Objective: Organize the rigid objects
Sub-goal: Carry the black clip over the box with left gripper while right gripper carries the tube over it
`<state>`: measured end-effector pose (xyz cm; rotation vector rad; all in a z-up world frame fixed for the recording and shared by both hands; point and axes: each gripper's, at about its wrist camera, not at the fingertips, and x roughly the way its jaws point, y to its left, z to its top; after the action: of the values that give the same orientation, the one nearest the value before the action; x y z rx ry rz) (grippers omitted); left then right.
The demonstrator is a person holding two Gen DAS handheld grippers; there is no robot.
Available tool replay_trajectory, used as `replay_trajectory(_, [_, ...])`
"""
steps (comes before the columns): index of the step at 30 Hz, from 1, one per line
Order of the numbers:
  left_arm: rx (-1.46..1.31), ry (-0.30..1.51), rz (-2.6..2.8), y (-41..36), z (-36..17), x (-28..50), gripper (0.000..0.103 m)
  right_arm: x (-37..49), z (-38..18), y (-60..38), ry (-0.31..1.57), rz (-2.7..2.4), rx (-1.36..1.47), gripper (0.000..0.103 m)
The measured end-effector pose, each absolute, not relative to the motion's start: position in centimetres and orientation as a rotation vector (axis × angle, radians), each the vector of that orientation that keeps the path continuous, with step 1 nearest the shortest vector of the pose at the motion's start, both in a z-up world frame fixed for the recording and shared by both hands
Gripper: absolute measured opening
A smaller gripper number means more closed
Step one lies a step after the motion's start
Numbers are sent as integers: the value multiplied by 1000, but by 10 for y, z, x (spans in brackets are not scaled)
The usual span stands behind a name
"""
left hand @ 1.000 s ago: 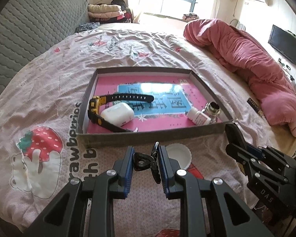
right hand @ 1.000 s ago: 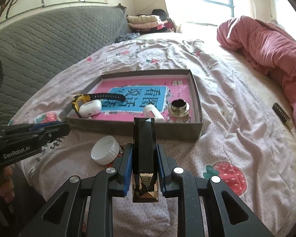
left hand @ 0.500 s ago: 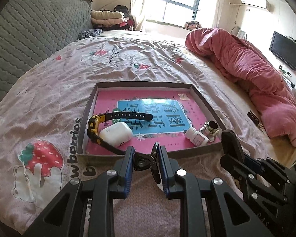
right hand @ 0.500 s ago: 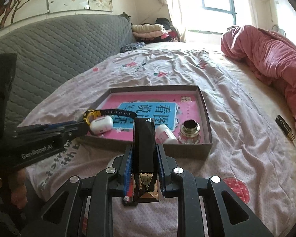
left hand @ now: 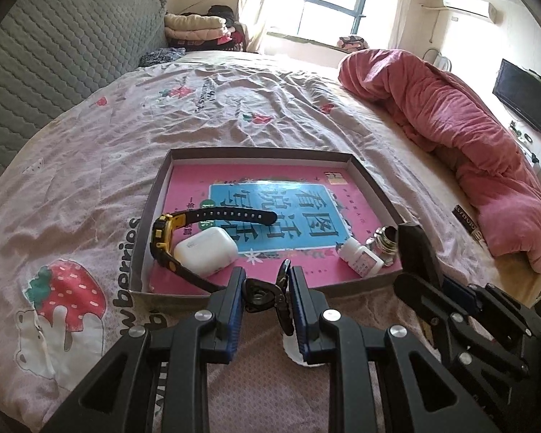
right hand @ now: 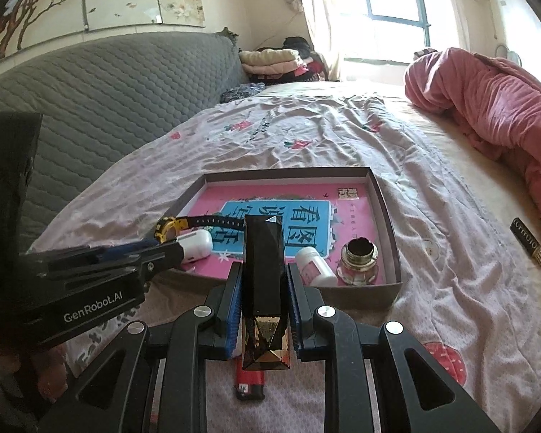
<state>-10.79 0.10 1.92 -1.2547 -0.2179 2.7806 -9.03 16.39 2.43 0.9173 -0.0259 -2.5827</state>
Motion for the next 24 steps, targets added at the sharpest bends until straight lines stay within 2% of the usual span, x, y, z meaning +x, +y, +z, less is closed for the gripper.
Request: replay_trajectory(24, [-1291,-334,2752,-13,7,-153,25,-123,21,165,-28,-2636,925,23])
